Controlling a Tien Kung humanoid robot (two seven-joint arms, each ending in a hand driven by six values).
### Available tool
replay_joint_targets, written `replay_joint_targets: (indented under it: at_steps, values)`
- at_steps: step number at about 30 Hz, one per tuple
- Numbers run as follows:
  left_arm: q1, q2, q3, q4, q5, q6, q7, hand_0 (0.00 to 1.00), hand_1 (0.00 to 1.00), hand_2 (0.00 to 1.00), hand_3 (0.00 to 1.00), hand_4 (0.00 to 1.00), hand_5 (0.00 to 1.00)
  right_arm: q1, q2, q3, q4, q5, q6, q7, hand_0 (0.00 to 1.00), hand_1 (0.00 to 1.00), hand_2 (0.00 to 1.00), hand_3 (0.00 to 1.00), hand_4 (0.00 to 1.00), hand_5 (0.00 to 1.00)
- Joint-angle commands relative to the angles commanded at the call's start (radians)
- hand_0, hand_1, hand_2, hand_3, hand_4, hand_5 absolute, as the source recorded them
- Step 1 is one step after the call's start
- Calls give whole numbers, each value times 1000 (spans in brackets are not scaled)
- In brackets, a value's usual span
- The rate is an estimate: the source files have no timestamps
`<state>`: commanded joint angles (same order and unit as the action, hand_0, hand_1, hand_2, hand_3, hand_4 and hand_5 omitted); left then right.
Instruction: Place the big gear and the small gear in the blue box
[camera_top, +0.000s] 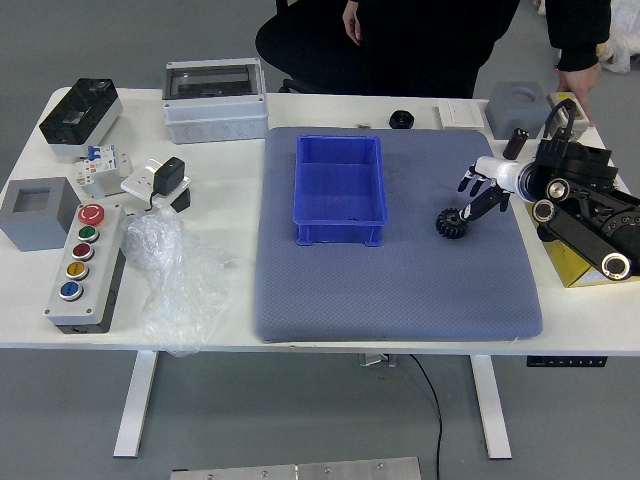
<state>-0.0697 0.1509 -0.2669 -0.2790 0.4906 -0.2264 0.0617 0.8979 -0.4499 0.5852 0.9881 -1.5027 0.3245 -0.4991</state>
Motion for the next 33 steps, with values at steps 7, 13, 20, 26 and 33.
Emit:
replay_joint_targets:
  at_steps: [7, 13, 20, 26, 33]
  values:
    - [-1, -3, 3, 0, -1, 0, 0, 894, 883, 883, 864, 665, 349, 5, 22, -10, -31, 10, 2, 10, 435, 523, 749, 802, 723, 164]
    - [-2, -7, 5, 0, -2, 0, 0, 894, 883, 882, 863, 665, 349, 9, 37, -15, -50, 15, 7, 17, 422, 522, 751, 816, 732, 180]
    - [-2, -12, 11, 0, -4, 0, 0, 894, 883, 881, 862, 665, 349, 13, 54, -13, -68, 13, 14, 22, 424, 522, 751, 829, 730, 148]
    - [-4, -13, 13, -1, -5, 0, 0, 894, 883, 883, 863, 665, 349, 17, 60, -14, -80, 14, 25, 23, 432, 532, 755, 859, 737, 131]
    - [-6, -14, 12, -1, -4, 0, 0, 894, 883, 881, 862, 665, 349, 19, 61, -13, -92, 15, 36, 23, 450, 547, 781, 896, 754, 125]
